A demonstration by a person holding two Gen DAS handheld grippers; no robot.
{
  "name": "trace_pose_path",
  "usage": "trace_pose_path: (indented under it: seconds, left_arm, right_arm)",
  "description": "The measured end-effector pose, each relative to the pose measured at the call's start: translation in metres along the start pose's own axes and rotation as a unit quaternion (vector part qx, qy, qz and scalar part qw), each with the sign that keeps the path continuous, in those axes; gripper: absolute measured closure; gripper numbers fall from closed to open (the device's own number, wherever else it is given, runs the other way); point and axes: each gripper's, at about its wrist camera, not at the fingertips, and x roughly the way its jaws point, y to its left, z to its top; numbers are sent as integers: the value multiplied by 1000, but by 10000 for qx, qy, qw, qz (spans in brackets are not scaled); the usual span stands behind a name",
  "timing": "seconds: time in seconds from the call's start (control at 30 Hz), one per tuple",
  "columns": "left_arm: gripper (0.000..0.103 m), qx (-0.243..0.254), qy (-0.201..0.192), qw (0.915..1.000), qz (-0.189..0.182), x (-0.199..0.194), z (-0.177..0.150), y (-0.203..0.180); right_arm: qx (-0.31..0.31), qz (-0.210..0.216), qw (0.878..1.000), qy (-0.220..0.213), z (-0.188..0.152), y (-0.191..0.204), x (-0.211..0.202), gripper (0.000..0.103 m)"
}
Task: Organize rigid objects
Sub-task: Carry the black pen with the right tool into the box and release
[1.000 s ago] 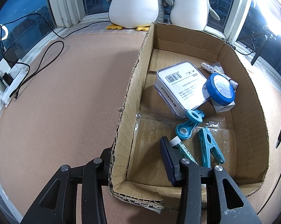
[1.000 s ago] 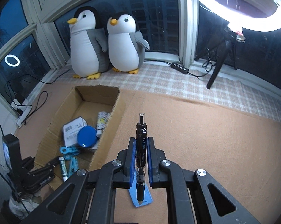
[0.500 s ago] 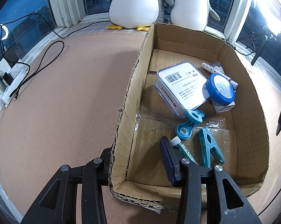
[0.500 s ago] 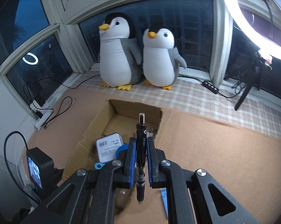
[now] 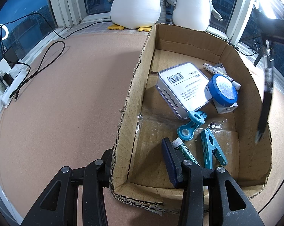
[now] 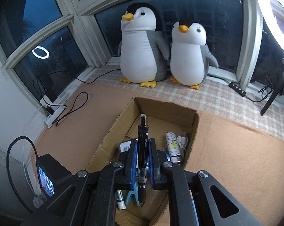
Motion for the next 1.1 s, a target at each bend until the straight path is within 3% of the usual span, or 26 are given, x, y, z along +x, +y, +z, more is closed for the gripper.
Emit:
trace_pose_path:
  seconds: [0.8,0.83,0.93,1.1]
  left_arm:
    - [58,36,-12,10000,7,0,0,0]
    - [58,36,-13,10000,6,0,0,0]
    - [58,41,-13,10000,9,0,0,0]
    - [58,43,-15,10000,8,0,0,0]
  right_arm:
    - [311,-120,9971,685,-22,4,55,92]
    - [332,-120,9970,694,-23,3,55,90]
    - [422,-170,9966,681,-23,0,56,70]
    - [649,-173,9960,586,-24,-9,47,67]
